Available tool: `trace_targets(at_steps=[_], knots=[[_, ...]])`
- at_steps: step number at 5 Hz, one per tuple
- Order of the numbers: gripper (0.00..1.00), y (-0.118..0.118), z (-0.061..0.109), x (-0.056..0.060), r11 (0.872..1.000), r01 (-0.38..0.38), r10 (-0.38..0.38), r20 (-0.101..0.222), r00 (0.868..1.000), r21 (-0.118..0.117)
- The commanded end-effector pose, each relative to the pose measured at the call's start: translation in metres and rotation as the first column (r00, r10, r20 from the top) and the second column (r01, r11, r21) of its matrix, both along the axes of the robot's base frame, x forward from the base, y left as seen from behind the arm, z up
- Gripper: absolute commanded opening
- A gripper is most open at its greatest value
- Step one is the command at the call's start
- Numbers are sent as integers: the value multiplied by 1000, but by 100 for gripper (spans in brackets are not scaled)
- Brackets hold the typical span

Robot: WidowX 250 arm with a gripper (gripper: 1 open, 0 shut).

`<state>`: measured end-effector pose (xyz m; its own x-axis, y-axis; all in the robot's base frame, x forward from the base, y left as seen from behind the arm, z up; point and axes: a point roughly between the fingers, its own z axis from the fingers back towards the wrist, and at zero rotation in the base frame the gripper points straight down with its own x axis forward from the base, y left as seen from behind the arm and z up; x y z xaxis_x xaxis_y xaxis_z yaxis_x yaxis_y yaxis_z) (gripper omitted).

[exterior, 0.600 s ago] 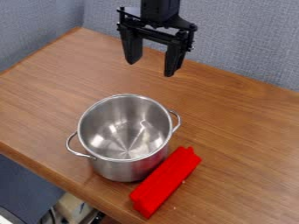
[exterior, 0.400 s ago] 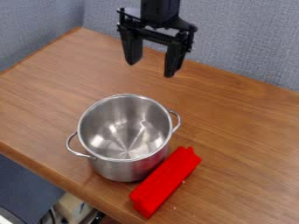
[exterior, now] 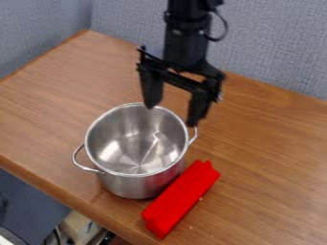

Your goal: Put the red object in the metal pot

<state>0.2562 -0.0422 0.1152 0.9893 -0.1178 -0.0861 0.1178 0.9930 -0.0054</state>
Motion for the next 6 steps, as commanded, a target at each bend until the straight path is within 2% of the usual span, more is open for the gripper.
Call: trace_targets(at_steps=[1, 2, 3, 4, 6], knots=[[100, -19, 7, -16, 1000, 28, -28, 59, 998, 5], [100, -36, -1, -27, 999, 33, -34, 80, 996, 12], [100, -46, -14, -33, 999, 29, -31, 108, 994, 23], [100, -52, -29, -40, 999, 26, -31, 123, 992, 39], [100, -53, -54, -41, 999, 25, -31, 179, 983, 37]])
